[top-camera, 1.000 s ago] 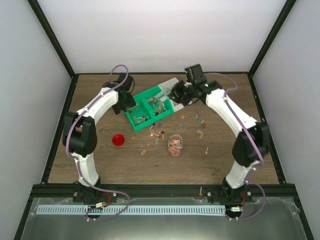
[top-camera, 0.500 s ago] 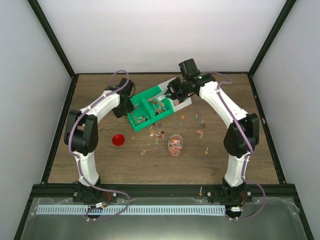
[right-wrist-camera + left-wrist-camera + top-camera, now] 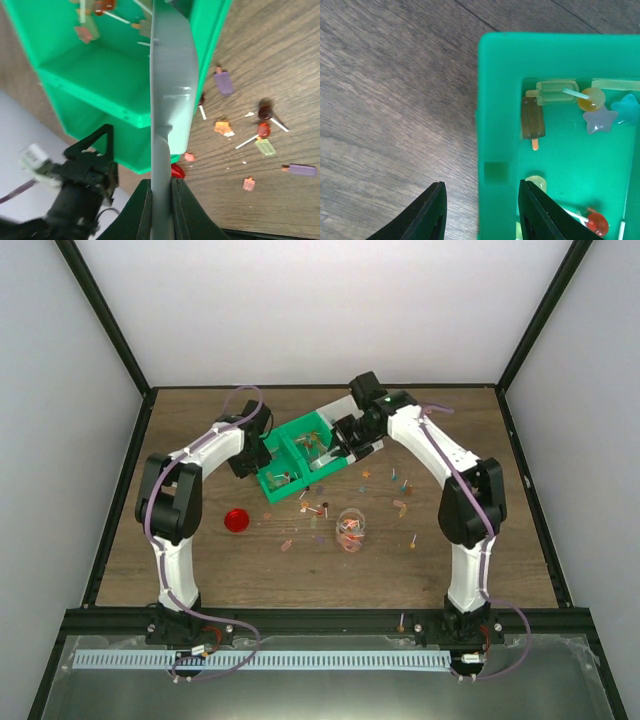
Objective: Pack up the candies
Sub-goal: Scoop the fake candies from the storage box.
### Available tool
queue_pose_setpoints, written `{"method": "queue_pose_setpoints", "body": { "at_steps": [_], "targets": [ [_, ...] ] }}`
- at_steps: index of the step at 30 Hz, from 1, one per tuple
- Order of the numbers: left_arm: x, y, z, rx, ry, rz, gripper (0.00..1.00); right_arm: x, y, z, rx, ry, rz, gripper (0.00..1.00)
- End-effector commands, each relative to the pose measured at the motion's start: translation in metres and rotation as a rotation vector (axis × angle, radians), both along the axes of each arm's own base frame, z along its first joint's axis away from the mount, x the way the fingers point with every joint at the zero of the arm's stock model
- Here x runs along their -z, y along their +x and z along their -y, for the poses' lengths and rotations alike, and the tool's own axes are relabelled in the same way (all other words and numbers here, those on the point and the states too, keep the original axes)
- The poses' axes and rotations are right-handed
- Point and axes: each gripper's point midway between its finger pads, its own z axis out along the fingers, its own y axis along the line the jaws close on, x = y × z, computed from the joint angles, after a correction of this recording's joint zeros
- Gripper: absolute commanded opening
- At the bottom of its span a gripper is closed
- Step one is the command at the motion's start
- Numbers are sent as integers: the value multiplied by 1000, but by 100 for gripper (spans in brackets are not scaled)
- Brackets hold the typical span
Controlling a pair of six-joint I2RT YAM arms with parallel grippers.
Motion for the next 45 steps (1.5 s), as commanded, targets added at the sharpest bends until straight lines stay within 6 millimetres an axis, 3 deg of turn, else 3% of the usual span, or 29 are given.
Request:
{"method": "queue_pose_setpoints", "body": {
  "at_steps": [1, 13, 17, 18, 21, 25, 30, 36, 41, 45],
  "targets": [
    [8, 7, 6, 6, -26, 4, 41, 25, -15, -4, -5, -54, -114, 1],
    [18, 9, 12, 36, -70, -15, 37, 30, -3, -2, 11, -169, -209, 1],
    [21, 10, 11, 48, -79, -20, 32, 46, 0, -6, 20, -179, -233, 1],
    [24, 9, 10, 48, -79, -28, 29, 54, 1, -8, 16, -183, -237, 1],
    [33, 6, 8, 47, -85, -58, 5, 75, 7, -13, 0, -192, -247, 1],
    [36, 4, 6, 46, -89, -69, 4, 83, 30, -23, 8, -129, -188, 1],
    [31, 8, 4, 39, -77, -58, 4, 61, 48, -20, 47, -76, -119, 1],
    [29, 13, 2, 14, -78, -42, 4, 15, 30, -3, 68, -80, -104, 1],
    [30, 18, 3, 7, -74, -40, 4, 23, 8, 1, 28, -82, -159, 1],
    [27, 19, -1, 5, -63, -38, 4, 36, 9, -1, 28, -86, -160, 1]
  ]
}}
